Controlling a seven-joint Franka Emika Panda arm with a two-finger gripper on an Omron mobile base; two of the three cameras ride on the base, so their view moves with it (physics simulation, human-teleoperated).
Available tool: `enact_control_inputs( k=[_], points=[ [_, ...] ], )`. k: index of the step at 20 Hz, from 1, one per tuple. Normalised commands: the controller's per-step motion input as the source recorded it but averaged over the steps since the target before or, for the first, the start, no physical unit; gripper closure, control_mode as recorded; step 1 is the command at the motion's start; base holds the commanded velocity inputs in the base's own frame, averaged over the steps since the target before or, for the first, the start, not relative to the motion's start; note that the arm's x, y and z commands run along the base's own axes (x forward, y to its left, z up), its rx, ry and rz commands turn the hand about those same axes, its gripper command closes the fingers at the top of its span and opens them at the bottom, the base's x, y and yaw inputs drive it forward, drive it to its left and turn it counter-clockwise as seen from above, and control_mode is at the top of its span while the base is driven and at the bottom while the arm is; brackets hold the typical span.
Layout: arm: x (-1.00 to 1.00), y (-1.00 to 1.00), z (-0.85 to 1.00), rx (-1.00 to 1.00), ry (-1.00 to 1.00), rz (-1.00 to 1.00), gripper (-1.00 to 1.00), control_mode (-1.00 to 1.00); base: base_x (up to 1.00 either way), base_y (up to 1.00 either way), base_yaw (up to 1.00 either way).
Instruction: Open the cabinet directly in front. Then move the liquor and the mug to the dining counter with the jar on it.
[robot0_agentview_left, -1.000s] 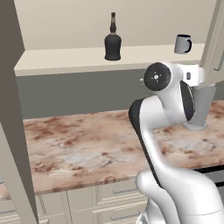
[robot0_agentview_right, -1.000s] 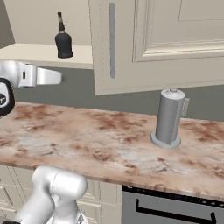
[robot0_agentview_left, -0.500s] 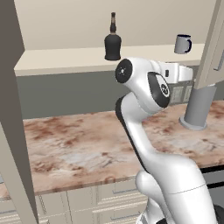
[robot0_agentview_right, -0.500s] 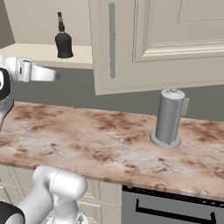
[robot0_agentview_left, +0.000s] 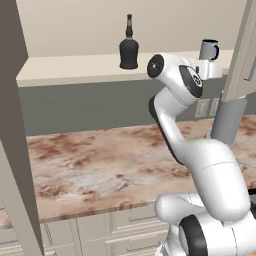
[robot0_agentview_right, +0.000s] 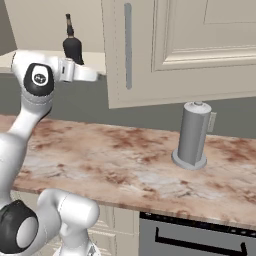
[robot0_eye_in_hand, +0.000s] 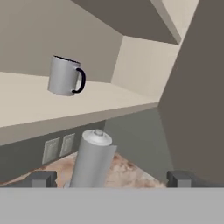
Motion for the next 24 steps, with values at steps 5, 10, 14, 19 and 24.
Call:
enact_control_inputs(
  k=[5, 10, 14, 19, 24],
  points=[
    [0.17, -0.95, 0.01, 0.00, 0.00, -0.14, -1.00, -1.00, 0.00, 0.00, 0.00],
    [-0.03, -1.00, 0.01, 0.00, 0.00, -0.24, -1.00, -1.00, 0.00, 0.00, 0.00],
    [-0.23, -1.00, 0.06, 0.00, -0.06, -0.21, -1.00, -1.00, 0.00, 0.00, 0.00],
    [-0.44, -1.00, 0.01, 0.00, -0.16, -0.15, -1.00, -1.00, 0.00, 0.00, 0.00],
    [-0.47, -1.00, 0.01, 0.01, -0.19, -0.13, -1.00, -1.00, 0.00, 0.00, 0.00]
  ],
)
